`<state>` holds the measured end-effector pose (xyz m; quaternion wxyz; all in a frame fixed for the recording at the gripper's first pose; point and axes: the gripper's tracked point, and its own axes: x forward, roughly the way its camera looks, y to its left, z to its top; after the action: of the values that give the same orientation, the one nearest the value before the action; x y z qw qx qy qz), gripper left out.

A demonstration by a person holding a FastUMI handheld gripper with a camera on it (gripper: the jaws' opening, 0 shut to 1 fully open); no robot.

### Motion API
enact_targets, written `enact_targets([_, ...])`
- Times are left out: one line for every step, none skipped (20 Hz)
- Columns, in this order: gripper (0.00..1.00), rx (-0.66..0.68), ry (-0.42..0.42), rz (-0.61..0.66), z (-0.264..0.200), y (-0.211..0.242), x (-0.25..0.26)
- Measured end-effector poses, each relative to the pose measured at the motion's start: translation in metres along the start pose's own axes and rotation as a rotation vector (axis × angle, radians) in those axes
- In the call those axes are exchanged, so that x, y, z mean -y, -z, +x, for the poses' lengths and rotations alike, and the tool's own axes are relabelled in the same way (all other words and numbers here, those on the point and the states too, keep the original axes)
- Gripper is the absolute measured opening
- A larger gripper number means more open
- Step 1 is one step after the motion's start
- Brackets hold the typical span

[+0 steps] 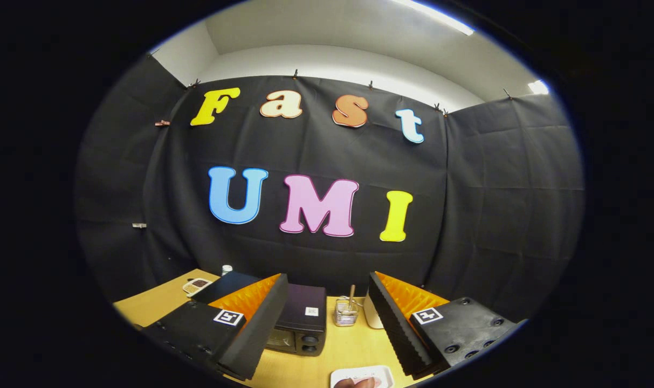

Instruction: Open the toaster oven, put the food inside, and close the toaster oven door.

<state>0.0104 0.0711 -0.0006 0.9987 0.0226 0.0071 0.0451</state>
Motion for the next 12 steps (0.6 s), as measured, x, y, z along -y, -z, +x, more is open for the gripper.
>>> enact_targets([0.97, -0.013, -0.012, 0.014, 0.004, 0.004, -0.009])
enact_targets([0.97, -0.031, -0.021, 0.027, 0.008, 0.009, -0.02])
enact_targets([0.97, -0.053, -0.028, 0.042, 0.012, 0.016, -0.029])
enact_targets([0.97, -0.078, -0.036, 0.059, 0.017, 0.025, -0.04])
enact_targets([0.97, -0.103, -0.043, 0.074, 0.022, 0.034, -0.051])
enact_targets([0.98, -0.13, -0.05, 0.086, 0.026, 0.044, -0.064])
enact_targets([0.98, -0.161, -0.057, 0.098, 0.032, 0.055, -0.076])
enact_targets([0.98, -0.192, -0.064, 0.109, 0.038, 0.068, -0.09])
enact_targets([0.98, -0.221, -0.071, 0.119, 0.043, 0.08, -0.102])
enact_targets([0.98, -0.259, -0.077, 0.13, 0.048, 0.093, -0.115])
enact_targets([0.98, -0.292, -0.08, 0.138, 0.052, 0.106, -0.126])
enact_targets([0.98, -0.332, -0.079, 0.147, 0.055, 0.122, -0.136])
